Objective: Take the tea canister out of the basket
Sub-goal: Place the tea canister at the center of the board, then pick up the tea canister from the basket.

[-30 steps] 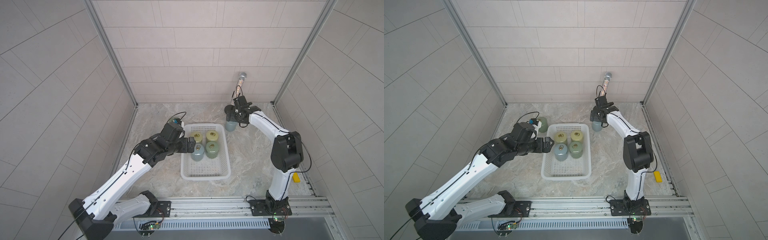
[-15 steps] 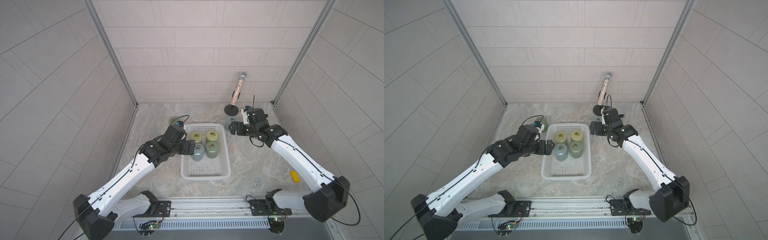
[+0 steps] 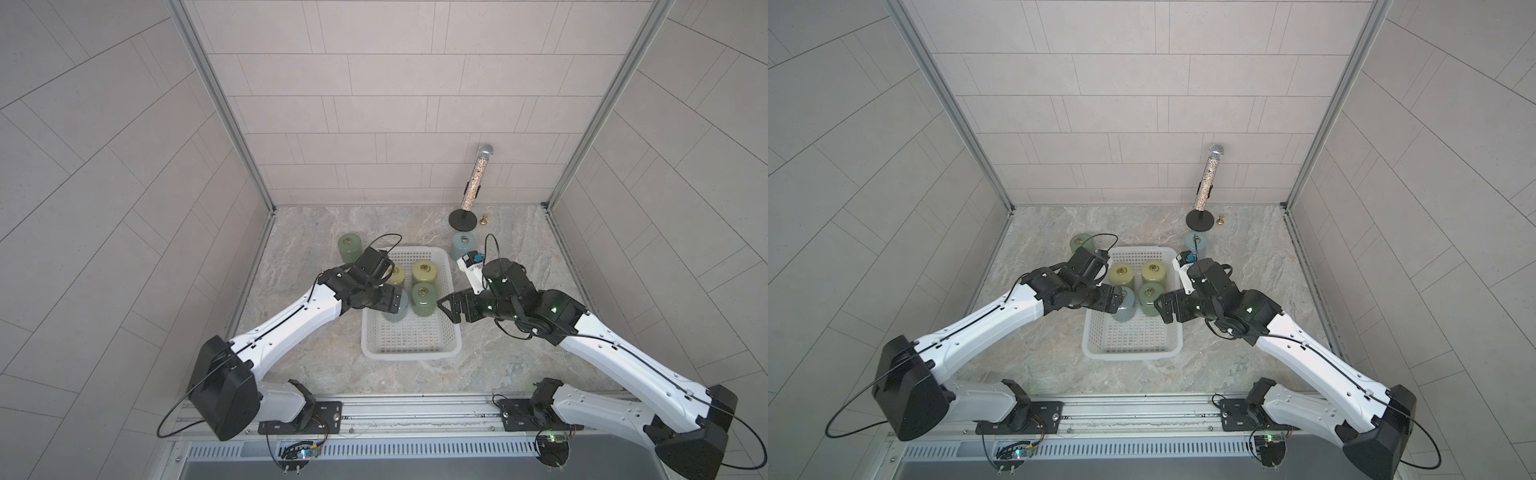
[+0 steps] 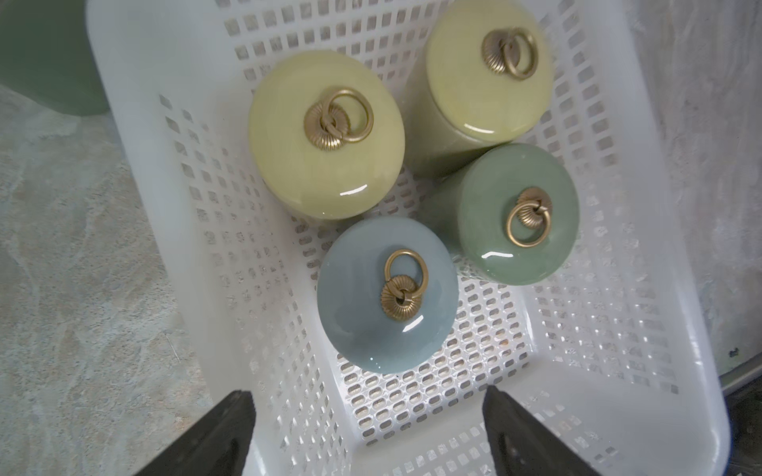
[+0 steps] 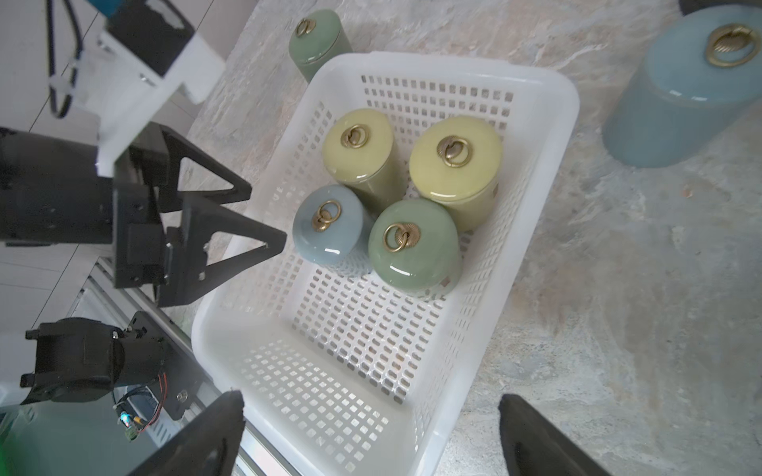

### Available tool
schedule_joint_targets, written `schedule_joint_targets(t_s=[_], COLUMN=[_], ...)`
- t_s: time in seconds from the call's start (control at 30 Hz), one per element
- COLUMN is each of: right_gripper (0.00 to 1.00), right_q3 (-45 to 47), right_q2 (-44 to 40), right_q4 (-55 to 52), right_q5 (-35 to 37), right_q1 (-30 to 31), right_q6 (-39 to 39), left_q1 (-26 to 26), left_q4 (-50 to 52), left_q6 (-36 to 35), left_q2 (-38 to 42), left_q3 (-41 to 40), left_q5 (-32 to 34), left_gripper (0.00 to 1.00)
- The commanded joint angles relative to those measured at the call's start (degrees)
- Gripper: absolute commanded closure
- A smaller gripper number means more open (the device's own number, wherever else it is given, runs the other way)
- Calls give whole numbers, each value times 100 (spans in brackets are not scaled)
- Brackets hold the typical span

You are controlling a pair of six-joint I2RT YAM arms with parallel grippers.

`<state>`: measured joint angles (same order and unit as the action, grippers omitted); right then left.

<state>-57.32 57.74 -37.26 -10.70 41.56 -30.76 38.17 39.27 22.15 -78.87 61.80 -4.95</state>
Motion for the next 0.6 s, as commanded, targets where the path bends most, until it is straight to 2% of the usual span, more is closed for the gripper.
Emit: schedule_joint_targets(t_s=[0.0,0.23,0.57], right_gripper=[0,0,0], right_q3=[100,192,94], right_q2=[-284,-577,-592], right_q4=[-144,-374,-433], right_q5=[42,94,77], right_q1=[71,80,97], right_q6=[-238,-303,-351], left_q1=[72,389,427], left_q4=[30,-407,-1123], left_q6=[-150,-207,-98], left_q2=[-255,-488,-837], left_q3=[135,-147,-495], left_q5=[-80,334,535], left_gripper=[7,8,6])
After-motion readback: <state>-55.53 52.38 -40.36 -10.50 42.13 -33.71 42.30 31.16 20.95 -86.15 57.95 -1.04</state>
